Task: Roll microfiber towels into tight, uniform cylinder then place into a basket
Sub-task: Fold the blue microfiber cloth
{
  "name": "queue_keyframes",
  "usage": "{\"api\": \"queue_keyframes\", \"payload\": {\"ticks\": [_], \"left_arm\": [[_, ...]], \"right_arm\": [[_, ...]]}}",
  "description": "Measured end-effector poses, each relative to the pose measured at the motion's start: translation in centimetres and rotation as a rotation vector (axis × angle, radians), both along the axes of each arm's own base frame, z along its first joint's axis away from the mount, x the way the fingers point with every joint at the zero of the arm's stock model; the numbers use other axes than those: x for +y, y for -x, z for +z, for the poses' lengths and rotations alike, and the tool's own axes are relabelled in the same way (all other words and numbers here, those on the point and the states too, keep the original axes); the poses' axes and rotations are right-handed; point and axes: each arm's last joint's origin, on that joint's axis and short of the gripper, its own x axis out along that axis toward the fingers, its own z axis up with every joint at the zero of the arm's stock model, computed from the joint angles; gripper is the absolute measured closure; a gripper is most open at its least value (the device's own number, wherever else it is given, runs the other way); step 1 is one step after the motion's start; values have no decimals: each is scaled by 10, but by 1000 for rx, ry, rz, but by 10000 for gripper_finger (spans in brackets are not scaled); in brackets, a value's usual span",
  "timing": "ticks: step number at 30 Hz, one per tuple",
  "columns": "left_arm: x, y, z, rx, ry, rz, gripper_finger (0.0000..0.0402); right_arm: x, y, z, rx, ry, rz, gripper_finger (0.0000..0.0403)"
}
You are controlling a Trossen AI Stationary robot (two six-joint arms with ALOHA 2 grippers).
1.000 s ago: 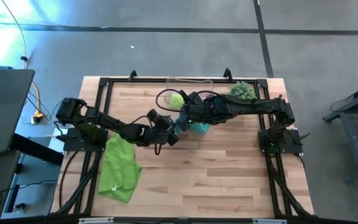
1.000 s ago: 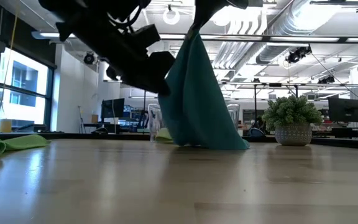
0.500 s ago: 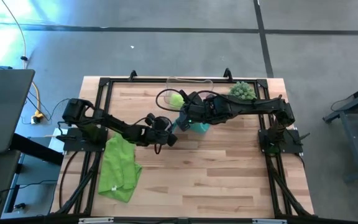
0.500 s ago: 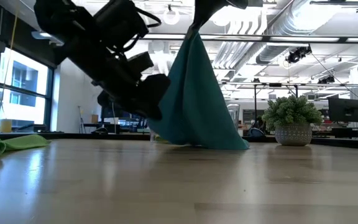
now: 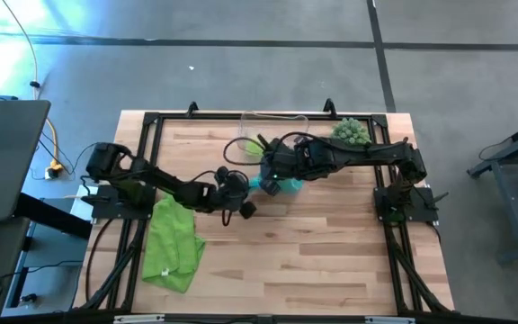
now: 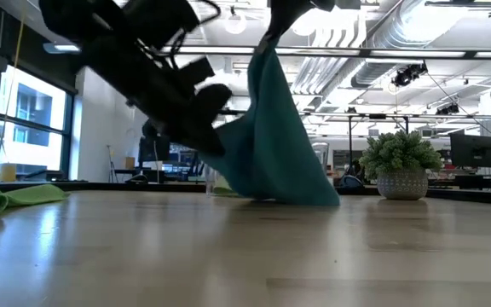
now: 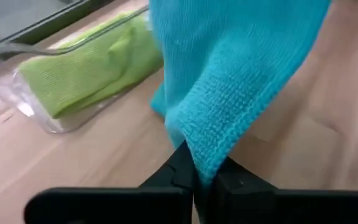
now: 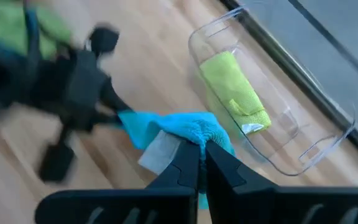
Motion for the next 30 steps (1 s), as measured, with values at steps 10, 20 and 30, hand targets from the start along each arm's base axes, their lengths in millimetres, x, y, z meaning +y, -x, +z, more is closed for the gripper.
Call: {"api": "queue_keyframes", "payload": {"ticks": [10,20,30], "left_arm": [[-29,28,63,-61,-60,-154,400],[-45,46,136,-237,-172,-326,401],[-71,51,185,-38,-96,-536,401]], "right_arm": [[41,45,25,168,148,327,402],[91,93,44,182,291,504,402],[144,130,50,38,295,544,402]]}}
